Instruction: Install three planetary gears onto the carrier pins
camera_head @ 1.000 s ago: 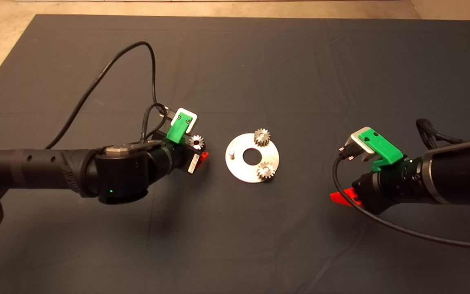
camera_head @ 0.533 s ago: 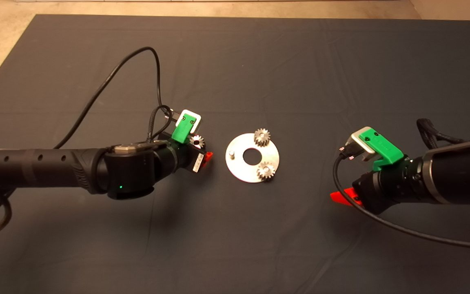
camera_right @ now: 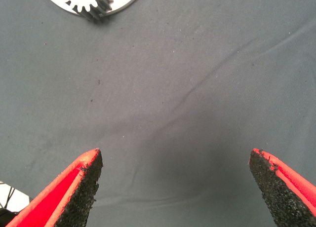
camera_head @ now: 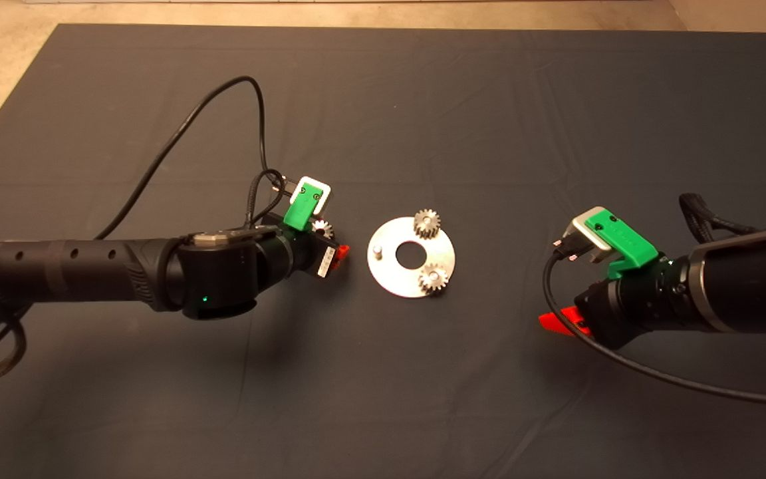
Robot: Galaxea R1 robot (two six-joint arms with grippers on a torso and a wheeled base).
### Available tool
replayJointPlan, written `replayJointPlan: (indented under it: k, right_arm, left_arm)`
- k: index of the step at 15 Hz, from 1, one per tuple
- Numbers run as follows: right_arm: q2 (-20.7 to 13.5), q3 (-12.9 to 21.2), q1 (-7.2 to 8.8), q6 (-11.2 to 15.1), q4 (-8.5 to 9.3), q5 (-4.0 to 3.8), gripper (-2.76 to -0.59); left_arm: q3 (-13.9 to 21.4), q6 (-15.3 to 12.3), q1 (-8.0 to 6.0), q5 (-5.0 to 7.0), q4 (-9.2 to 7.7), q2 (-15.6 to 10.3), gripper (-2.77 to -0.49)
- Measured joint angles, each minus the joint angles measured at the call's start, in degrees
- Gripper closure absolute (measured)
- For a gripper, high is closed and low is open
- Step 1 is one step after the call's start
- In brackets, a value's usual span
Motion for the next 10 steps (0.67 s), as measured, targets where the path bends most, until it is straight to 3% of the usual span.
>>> replayJointPlan:
  k: [3, 6, 10]
  right_arm:
    - [-0.03, 0.00, -0.02, -0.02, 0.00, -0.04, -2.20]
    - [-0.01, 0.00, -0.02, -0.02, 0.00, -0.02, -2.20]
    - [-0.01, 0.00, -0.02, -0.02, 0.00, -0.02, -2.20]
  left_arm:
    - [-0.42, 0.00, 0.02, -0.59, 0.00, 0.00, -2.36]
    - [-1.77, 0.00, 0.10, -2.33, 0.00, -0.02, -2.36]
    - [-2.18, 0.02, 0.49, -3.28, 0.05, -0.11, -2.36]
